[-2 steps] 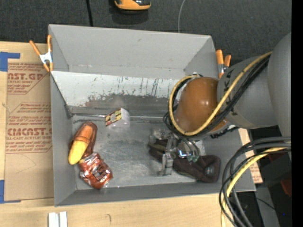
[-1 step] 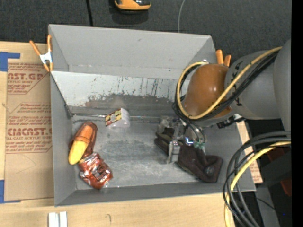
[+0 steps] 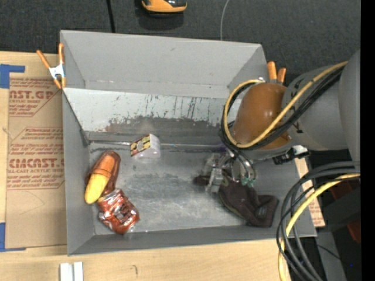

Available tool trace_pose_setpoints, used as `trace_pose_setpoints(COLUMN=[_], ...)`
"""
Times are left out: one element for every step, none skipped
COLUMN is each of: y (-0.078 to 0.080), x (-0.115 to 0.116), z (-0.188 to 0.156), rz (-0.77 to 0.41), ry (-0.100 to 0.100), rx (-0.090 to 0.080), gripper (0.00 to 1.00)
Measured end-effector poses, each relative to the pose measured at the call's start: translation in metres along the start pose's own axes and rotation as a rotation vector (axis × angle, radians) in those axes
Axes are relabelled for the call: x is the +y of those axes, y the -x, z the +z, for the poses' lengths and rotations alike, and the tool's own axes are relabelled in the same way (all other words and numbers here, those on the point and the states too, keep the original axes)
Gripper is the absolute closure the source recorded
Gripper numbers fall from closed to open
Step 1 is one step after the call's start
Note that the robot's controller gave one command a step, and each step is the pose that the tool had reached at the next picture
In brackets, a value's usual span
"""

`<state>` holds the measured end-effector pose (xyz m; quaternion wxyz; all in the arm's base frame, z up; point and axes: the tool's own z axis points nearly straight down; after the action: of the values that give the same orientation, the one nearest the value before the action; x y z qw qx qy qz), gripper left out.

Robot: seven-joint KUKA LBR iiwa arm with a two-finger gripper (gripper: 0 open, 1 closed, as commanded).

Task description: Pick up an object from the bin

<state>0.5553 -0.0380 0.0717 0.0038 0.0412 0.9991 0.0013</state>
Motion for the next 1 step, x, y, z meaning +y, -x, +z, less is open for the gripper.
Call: trace_pose_setpoints(y=[0.0000], x=[0.0000], z=[0.0000], rz=[0.000], ry=[0.000], rx=[0.000], gripper=[1.00])
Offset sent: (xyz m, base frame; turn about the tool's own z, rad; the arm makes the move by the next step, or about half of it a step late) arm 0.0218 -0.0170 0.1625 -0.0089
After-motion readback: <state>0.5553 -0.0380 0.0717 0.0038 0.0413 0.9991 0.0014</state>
